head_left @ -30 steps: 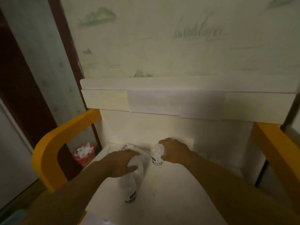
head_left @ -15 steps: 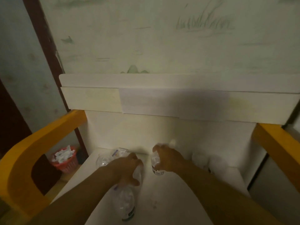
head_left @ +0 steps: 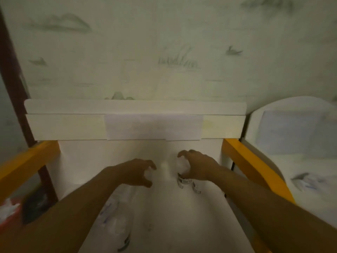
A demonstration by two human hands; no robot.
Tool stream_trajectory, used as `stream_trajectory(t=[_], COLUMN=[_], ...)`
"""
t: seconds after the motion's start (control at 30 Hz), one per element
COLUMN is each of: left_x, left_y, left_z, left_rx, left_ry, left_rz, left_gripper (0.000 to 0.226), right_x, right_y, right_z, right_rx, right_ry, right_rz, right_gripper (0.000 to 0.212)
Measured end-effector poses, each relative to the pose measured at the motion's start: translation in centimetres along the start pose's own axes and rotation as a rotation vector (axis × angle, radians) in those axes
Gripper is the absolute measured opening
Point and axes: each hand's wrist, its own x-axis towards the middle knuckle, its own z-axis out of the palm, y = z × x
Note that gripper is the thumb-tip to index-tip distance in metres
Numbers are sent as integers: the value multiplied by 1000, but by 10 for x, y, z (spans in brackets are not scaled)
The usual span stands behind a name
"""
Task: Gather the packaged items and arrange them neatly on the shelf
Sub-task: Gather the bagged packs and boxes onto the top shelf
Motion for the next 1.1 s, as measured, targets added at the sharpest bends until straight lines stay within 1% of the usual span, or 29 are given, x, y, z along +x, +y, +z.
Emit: stream_trajectory(t=[0.1,0.2,0.33,0.43,0.53,0.67,0.8,0.87,0.97,1.1], left_x=[7,18,37,52,70,99,126,139,160,179], left_y=[27,60,118,169,224,296,373,409,450,482], left_z=[-28,-48,-66,-77,-81,-68,-46,-32,-7,26], left_rx=[-58,-60,-42,-105,-166,-201,-155,-113,-53,-38], left_ry=[106,200,283,341,385,371,264,242,221,137], left_rz=[84,167,315,412,480,490,500,508,500,482], left_gripper=[56,55,58,56,54,54,58,59,61,62], right_x=[-19,-40,-78,-103,-125,-162,-199,-214,-232,-243], right_y=[14,35,71,99,140,212,285,321,370,427], right_z=[-40,-74,-107,-126,-141,-156,-165,-167,-161,-142], right_rx=[-3,-4,-3,-36,-43,-81,-79,-65,-53,-21], right_ry=[57,119,218,267,295,297,289,294,268,220], right_rz=[33,57,113,138,185,255,316,333,341,351], right_gripper=[75,70,65,56,62,71,70,70,71,71])
